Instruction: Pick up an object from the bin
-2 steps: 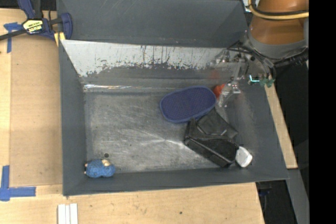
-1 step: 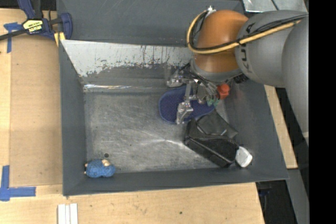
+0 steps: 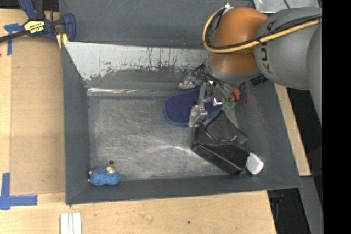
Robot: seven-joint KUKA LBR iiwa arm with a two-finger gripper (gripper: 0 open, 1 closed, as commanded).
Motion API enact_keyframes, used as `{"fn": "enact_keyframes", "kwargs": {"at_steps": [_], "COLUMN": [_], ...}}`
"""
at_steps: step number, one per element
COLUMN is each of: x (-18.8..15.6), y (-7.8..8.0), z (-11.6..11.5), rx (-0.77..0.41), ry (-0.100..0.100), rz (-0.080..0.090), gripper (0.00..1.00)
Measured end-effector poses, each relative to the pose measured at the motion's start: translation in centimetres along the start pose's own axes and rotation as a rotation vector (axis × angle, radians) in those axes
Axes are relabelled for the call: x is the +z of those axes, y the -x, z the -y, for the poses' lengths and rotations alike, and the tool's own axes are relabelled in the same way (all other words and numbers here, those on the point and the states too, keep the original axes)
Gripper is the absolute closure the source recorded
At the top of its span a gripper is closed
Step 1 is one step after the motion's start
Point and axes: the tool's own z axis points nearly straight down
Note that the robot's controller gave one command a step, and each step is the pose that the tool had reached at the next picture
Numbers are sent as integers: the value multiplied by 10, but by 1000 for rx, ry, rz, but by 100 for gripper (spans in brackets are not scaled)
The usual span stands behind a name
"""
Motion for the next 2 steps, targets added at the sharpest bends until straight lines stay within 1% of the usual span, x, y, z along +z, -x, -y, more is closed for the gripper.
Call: {"fn": "enact_keyframes", "kwargs": {"at_steps": [1,2], "x": [1,26], "y": [9,5], "z": [9,5], "rx": [107,133], "ry": [0,1], "rz": [-2,-10], "gripper": [0,0]}}
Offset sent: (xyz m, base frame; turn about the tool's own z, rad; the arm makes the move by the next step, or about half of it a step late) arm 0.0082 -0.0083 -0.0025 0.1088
